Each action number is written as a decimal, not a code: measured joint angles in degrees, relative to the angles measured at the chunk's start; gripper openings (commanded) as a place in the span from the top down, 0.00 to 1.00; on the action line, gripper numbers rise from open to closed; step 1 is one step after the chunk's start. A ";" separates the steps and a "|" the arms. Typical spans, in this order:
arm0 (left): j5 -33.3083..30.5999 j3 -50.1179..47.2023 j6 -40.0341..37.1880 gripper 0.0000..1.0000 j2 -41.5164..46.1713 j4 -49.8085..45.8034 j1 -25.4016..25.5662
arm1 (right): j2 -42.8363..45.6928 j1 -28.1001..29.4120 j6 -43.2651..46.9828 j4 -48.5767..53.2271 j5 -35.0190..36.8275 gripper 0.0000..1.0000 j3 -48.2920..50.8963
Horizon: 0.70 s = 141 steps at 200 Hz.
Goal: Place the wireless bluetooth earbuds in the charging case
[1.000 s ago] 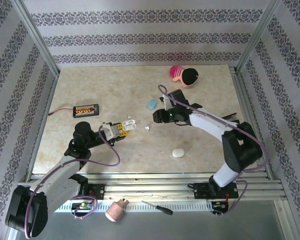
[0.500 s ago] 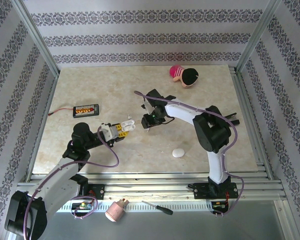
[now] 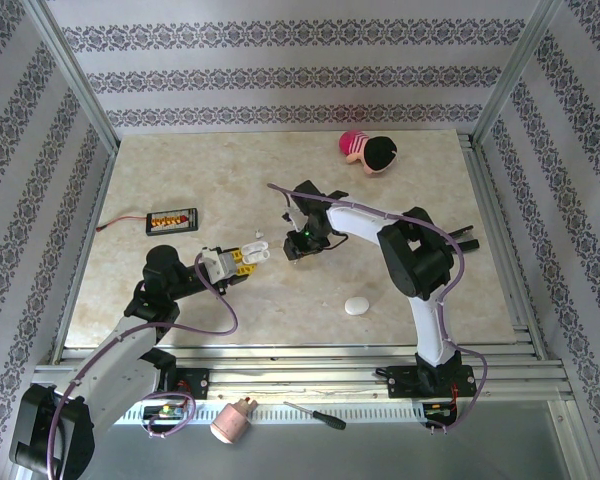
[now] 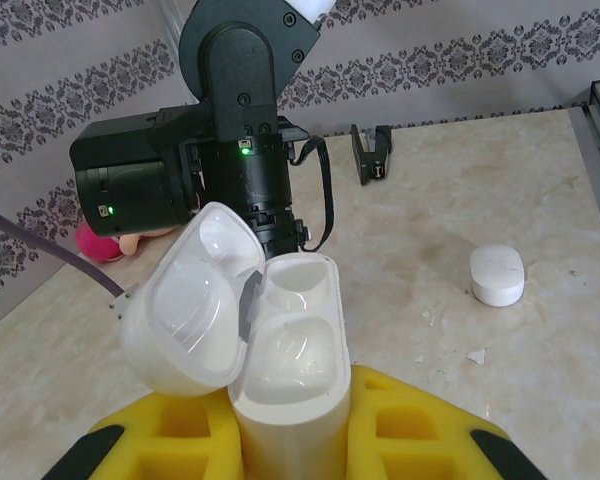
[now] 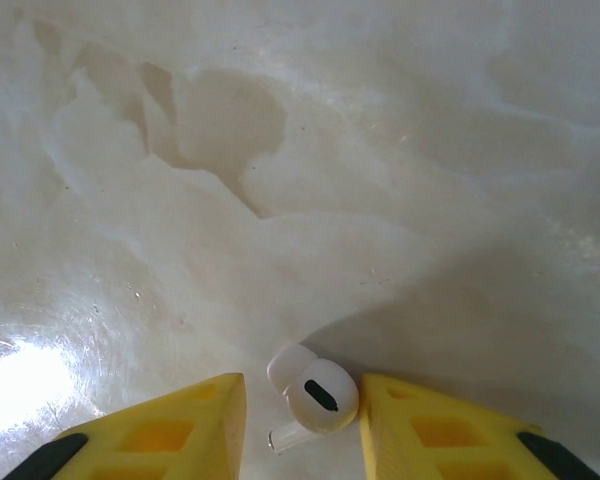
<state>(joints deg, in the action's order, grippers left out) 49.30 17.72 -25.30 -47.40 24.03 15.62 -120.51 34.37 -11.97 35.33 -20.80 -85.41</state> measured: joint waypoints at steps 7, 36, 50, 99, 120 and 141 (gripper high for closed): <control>0.02 0.02 0.00 1.00 0.00 -0.17 0.00 | -0.04 -0.13 0.00 -0.02 -0.26 0.66 0.00; 0.13 0.09 0.00 1.00 0.00 -0.52 0.00 | -0.28 -0.55 -0.04 -0.20 -1.33 0.68 0.02; 0.15 0.09 -0.02 1.00 -0.02 -0.52 0.00 | -0.35 -0.90 -0.13 -0.24 -1.84 0.70 0.02; 0.20 0.15 0.00 1.00 -0.46 -0.59 0.00 | -0.74 -1.40 -0.17 -1.03 -2.84 0.74 0.09; 0.39 0.17 0.00 1.00 -0.57 -0.63 0.00 | -0.61 -1.53 0.00 -1.75 -2.86 0.75 0.68; 0.44 0.17 0.02 1.00 -0.74 -0.61 0.00 | 0.81 -1.49 0.46 -3.58 -2.45 0.79 2.67</control>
<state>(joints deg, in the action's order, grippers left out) 49.74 17.89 -25.28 -48.14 23.42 15.62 -119.70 32.88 -11.51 31.75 -23.24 -82.74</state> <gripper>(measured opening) 0.205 0.233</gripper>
